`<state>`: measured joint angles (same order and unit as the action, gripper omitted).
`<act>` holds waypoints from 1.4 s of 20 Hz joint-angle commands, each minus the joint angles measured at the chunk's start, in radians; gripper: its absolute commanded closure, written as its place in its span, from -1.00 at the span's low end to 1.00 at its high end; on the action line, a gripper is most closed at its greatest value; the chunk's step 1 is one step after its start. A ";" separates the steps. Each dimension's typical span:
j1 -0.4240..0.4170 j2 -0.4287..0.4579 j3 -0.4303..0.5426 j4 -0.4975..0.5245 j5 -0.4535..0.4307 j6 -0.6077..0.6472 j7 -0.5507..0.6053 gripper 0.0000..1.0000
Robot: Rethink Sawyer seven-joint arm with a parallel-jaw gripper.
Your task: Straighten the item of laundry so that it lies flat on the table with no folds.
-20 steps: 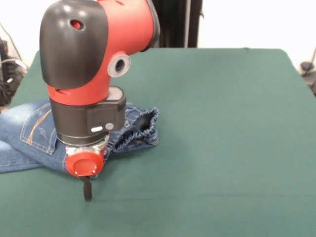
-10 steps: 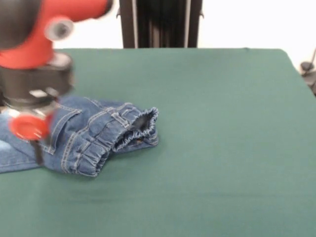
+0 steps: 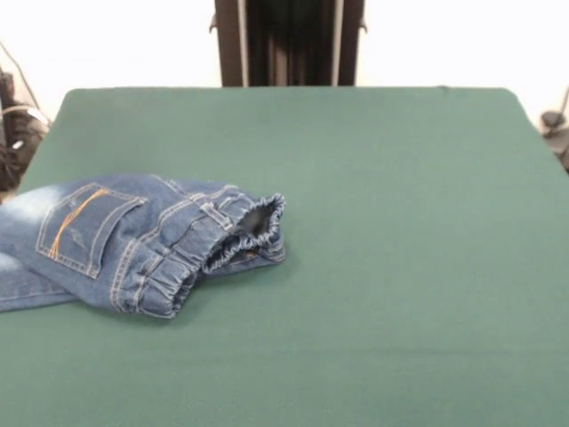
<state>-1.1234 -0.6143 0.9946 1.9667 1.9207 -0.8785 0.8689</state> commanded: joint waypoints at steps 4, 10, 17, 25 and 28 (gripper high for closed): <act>0.098 0.047 -0.026 0.098 -0.064 0.089 -0.106 -1.00; 0.114 0.053 -0.028 0.100 -0.066 0.082 -0.061 -1.00; 0.138 0.062 -0.033 0.110 -0.052 0.117 0.070 -1.00; 0.253 0.073 -0.068 0.084 -0.110 0.155 0.285 -1.00; 0.281 0.049 -0.037 0.086 -0.058 0.142 0.282 -1.00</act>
<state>-0.9529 -0.6117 0.9755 1.9745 1.8084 -0.8311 0.8696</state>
